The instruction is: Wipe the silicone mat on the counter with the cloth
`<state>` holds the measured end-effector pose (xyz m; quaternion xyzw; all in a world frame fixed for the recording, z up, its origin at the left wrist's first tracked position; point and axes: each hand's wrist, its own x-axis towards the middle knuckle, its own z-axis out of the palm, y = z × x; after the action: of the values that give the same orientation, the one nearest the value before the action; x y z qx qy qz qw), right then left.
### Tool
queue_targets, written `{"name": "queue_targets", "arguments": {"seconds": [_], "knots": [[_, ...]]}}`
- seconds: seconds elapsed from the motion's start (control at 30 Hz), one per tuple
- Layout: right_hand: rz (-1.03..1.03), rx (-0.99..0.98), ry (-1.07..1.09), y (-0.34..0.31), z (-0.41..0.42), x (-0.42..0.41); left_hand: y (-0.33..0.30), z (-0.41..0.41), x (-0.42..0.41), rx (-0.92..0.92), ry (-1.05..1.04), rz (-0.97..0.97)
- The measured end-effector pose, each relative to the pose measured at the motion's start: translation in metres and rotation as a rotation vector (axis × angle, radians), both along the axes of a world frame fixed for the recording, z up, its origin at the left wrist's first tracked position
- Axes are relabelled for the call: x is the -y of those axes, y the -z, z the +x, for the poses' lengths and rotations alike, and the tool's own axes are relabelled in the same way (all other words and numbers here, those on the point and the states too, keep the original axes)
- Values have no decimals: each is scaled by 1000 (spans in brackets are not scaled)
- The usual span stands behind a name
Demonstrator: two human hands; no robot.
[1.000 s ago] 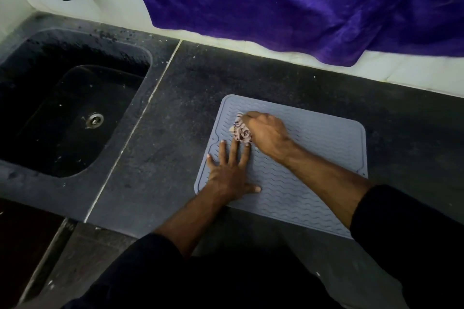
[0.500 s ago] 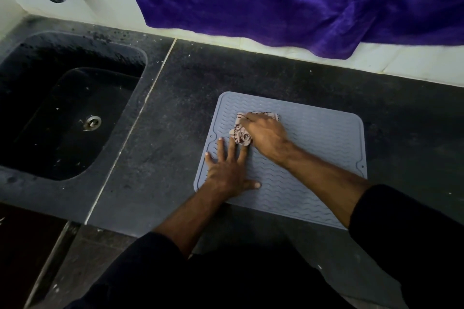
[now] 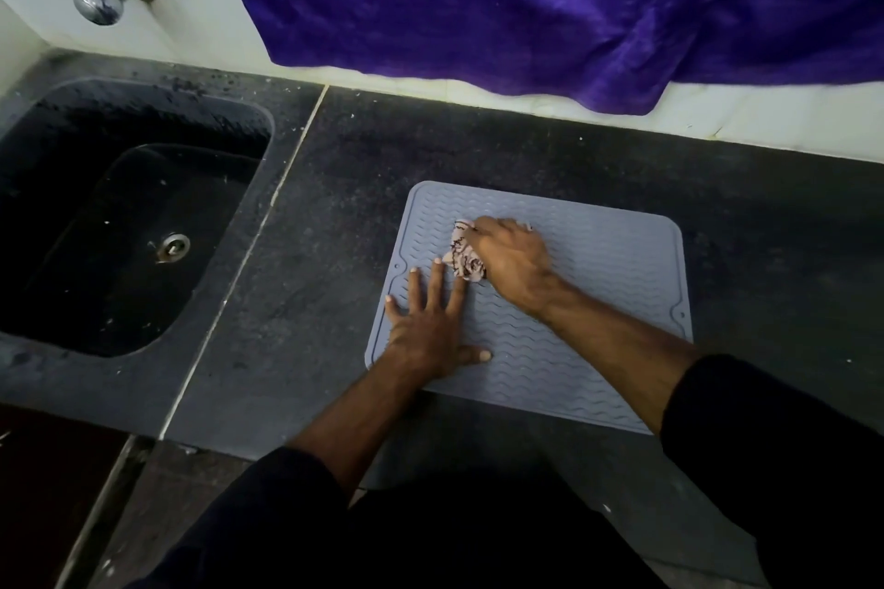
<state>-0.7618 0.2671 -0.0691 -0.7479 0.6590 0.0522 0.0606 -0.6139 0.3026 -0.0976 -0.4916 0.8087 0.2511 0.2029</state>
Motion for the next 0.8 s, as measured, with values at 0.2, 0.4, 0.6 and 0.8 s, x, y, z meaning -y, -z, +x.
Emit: {"name": "queue_targets", "arguments": {"seconds": [0.2, 0.4, 0.6, 0.8], "knots": [[35, -86, 79, 2, -33, -7, 2, -1, -3, -9, -10, -9], [-9, 25, 97, 6, -29, -6, 6, -2, 0, -2, -8, -17], [6, -46, 55, 8, -39, -12, 6, -2, -1, -2, -7, -29], [-21, 23, 63, 3, -28, 0, 5, -3, 0, -13, -11, -15]]}}
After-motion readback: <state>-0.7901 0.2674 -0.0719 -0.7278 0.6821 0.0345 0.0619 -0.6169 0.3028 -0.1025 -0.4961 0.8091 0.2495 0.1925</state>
